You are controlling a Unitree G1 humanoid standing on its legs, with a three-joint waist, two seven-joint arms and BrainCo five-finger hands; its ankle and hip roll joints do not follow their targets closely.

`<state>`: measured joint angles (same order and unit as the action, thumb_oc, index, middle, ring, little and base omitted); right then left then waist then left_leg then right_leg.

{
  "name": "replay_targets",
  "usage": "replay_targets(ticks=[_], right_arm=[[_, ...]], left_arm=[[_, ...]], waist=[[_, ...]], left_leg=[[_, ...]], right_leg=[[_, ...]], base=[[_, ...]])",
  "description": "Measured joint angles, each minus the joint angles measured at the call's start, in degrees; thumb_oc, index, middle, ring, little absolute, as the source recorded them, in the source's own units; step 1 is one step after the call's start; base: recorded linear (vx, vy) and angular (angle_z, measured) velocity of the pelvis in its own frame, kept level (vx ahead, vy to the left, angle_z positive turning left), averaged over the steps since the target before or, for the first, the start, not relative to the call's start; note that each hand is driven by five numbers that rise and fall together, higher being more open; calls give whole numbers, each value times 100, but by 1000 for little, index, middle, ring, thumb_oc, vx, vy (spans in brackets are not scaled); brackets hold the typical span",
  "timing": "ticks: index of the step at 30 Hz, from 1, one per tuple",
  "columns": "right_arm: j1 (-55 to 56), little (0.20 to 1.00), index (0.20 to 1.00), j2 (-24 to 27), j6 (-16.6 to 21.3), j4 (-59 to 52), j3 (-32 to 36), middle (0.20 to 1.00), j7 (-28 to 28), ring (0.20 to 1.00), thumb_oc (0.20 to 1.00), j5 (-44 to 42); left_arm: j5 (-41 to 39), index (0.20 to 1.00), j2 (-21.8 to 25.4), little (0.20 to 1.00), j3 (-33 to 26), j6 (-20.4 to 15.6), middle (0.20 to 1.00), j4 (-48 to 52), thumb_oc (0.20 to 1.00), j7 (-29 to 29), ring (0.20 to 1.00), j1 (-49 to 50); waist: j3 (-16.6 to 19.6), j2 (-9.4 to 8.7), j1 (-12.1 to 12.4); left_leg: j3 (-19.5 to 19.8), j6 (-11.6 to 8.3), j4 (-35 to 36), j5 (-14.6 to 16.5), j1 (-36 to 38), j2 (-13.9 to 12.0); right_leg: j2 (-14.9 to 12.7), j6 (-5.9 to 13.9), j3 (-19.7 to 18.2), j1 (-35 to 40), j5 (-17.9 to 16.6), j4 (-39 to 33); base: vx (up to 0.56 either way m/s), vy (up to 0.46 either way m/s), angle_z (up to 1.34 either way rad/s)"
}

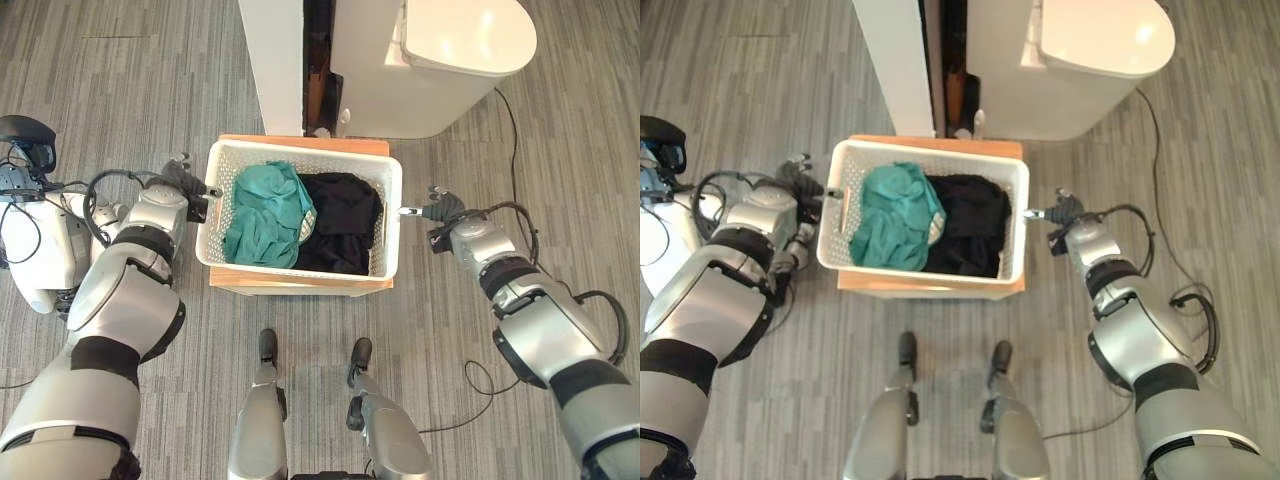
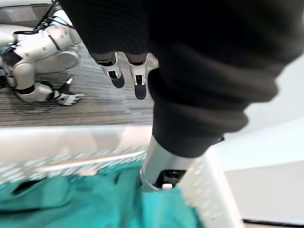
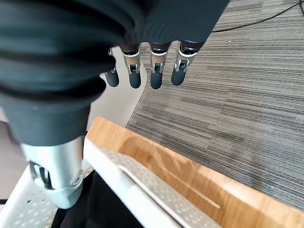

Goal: Grab the laundry basket,head to the washer,open it,put in the laundry and shut it.

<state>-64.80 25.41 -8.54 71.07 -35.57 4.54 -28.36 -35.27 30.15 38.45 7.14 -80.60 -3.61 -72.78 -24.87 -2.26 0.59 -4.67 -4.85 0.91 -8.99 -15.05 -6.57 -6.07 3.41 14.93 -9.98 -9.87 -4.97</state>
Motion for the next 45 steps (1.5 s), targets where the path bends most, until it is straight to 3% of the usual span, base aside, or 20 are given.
replay_targets(ticks=[11, 22, 30, 45], right_arm=[[-1, 1000, 1000, -68, -6, 417, 8, 1000, -87, 1000, 1000, 216], [-6, 1000, 1000, -315, -4, 202, -10, 1000, -82, 1000, 1000, 207], [-11, 1000, 1000, -440, 38, -285, -295, 1000, -65, 1000, 1000, 154], [0, 1000, 1000, -807, 101, -82, -459, 1000, 43, 1000, 1000, 78]], left_arm=[[200, 1000, -378, 1000, -14, 108, 1000, -9, 1000, 39, 1000, 601], [265, 1000, -399, 1000, -213, 148, 1000, -158, 1000, 33, 1000, 618], [262, 1000, -329, 1000, -222, 131, 1000, -216, 1000, -73, 1000, 405], [404, 1000, -226, 1000, -149, 60, 1000, -271, 1000, -232, 1000, 230]], waist=[[20, 37, -14], [25, 27, -37], [136, -171, -71], [169, -409, -129]], left_leg=[[-9, 1, 26, -1, 14, 12], [-61, 0, 33, 2, -5, -6], [-90, 1, 61, 0, -112, -10], [-65, -5, 20, -6, -360, -1]], right_leg=[[-11, 0, -5, 0, 0, 0], [5, 5, -48, -52, -3, 0], [8, 14, -57, -189, -33, 0], [-1, 20, -51, -403, -57, 0]], base=[[0, 0, 0], [-4, 8, -2], [0, 1, -1], [1, 4, 1]])
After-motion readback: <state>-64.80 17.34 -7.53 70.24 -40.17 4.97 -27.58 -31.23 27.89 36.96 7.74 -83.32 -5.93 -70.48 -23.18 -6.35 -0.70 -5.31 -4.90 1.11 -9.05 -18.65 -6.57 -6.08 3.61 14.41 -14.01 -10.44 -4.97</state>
